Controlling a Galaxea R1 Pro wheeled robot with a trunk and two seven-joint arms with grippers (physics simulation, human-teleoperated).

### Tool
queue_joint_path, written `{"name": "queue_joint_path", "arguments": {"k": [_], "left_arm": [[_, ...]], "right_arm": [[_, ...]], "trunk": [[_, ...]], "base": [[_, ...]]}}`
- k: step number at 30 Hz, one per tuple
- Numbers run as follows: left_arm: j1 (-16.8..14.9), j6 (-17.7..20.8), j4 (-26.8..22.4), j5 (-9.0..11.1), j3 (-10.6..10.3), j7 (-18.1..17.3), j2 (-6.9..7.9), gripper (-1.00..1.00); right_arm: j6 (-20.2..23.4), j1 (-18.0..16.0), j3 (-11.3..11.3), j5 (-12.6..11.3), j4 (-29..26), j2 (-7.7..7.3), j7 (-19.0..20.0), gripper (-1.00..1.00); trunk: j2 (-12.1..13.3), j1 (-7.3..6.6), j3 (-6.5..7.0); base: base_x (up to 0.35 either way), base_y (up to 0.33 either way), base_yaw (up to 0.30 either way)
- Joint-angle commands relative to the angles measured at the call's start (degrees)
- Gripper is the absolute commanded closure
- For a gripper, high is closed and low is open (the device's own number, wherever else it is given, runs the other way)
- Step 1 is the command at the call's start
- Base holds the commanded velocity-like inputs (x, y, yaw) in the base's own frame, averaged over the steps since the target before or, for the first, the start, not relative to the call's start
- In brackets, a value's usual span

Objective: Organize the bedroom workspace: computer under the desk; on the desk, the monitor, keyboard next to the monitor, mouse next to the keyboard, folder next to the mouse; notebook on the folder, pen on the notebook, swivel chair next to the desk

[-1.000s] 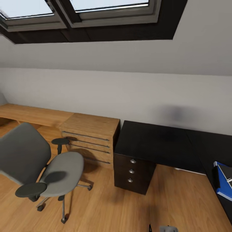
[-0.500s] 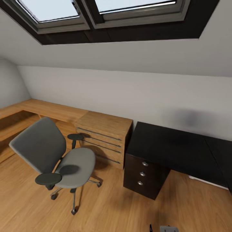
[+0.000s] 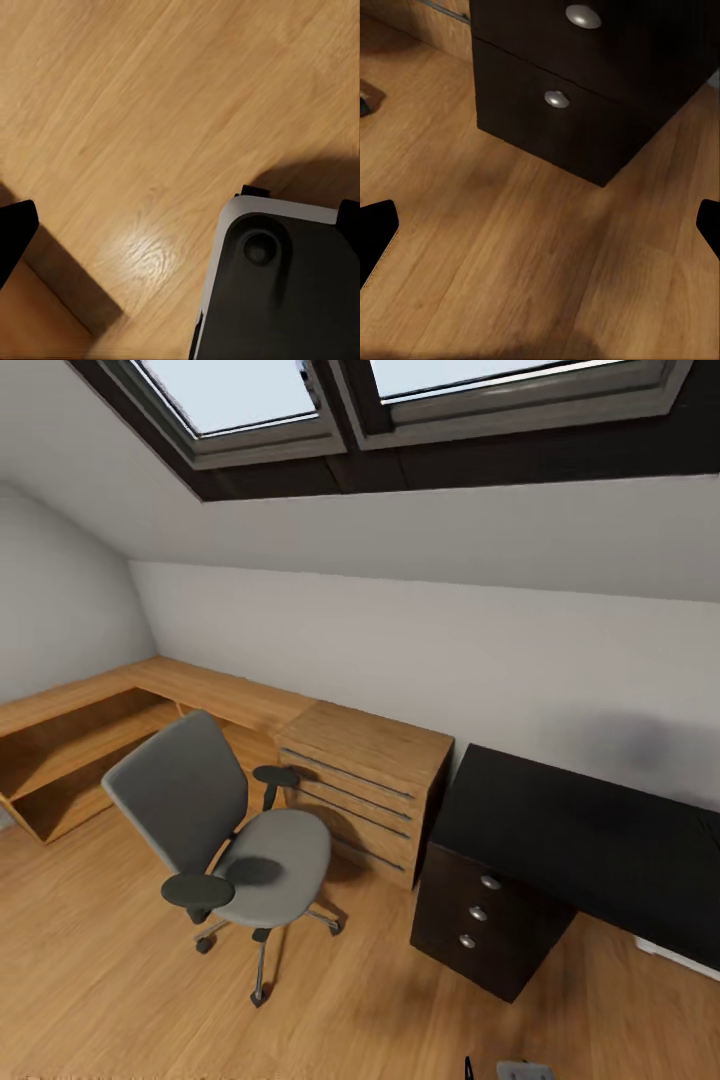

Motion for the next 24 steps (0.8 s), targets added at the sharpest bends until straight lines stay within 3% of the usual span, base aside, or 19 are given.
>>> {"name": "queue_joint_path", "arguments": {"k": [1,6,13,24], "left_arm": [[0.0,-0.1,-0.1,0.6,-0.5,0.4,0.05,-1.00],[0.0,0.0,-0.1,0.6,-0.5,0.4,-0.02,-1.00],[0.0,0.0,-0.1,0.6,-0.5,0.4,0.00,-1.00],[0.0,0.1,0.0,0.6,-0.5,0.4,-0.10,-1.00]], "right_arm": [[-0.2,-0.1,0.5,-0.4,0.1,0.05,-0.3,-1.00],[-0.3,-0.1,0.5,-5.5,-0.1,-0.03,-0.2,-1.00],[-0.5,-0.1,0.5,-5.7,-0.1,-0.03,-0.2,-1.00],[-0.6,-0.1,0.5,-5.7,-0.1,-0.08,-0.2,-1.00]], "trunk": [[-0.1,0.03,-0.10],[-0.1,0.03,-0.10],[-0.1,0.03,-0.10],[-0.1,0.03,-0.10]], "base": [[0.000,0.000,0.282],[0.000,0.000,0.282],[-0.056,0.000,0.282],[-0.311,-0.004,0.282]]}}
